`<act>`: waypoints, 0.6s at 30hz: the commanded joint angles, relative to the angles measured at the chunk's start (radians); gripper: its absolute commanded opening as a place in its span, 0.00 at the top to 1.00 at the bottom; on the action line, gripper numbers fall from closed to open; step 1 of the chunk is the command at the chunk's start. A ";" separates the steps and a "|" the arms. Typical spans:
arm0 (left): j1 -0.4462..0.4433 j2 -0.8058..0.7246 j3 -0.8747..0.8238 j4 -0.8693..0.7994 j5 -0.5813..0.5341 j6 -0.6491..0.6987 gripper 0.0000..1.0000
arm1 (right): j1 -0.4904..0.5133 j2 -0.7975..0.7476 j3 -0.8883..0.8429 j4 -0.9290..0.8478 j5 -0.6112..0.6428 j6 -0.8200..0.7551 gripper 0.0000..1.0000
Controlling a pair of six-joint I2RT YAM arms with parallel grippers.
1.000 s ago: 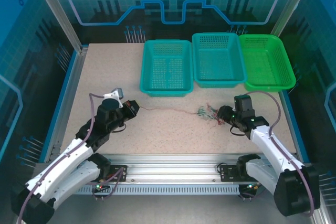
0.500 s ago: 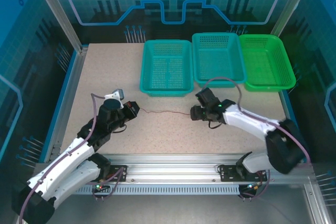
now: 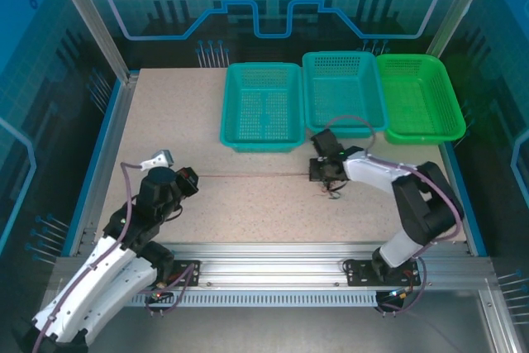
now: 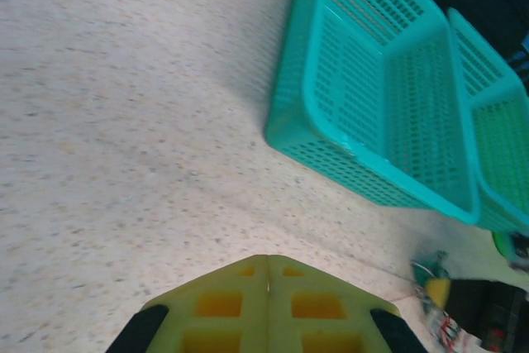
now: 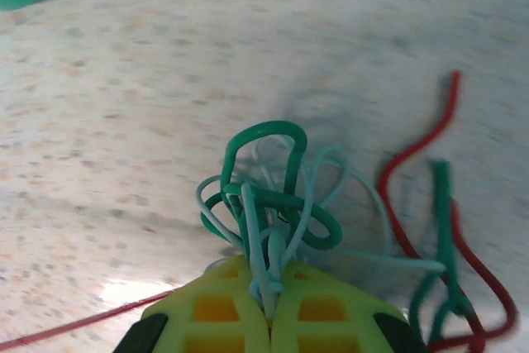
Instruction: Untangle the cables
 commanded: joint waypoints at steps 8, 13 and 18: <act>0.089 0.001 -0.080 0.122 0.099 0.043 1.00 | -0.191 -0.168 -0.093 -0.045 -0.162 -0.058 1.00; 0.089 0.075 -0.040 0.109 0.084 0.058 1.00 | -0.207 -0.202 -0.091 -0.054 -0.138 -0.031 1.00; 0.124 0.061 0.076 -0.134 -0.136 0.041 1.00 | -0.403 -0.294 -0.157 -0.073 -0.096 0.083 1.00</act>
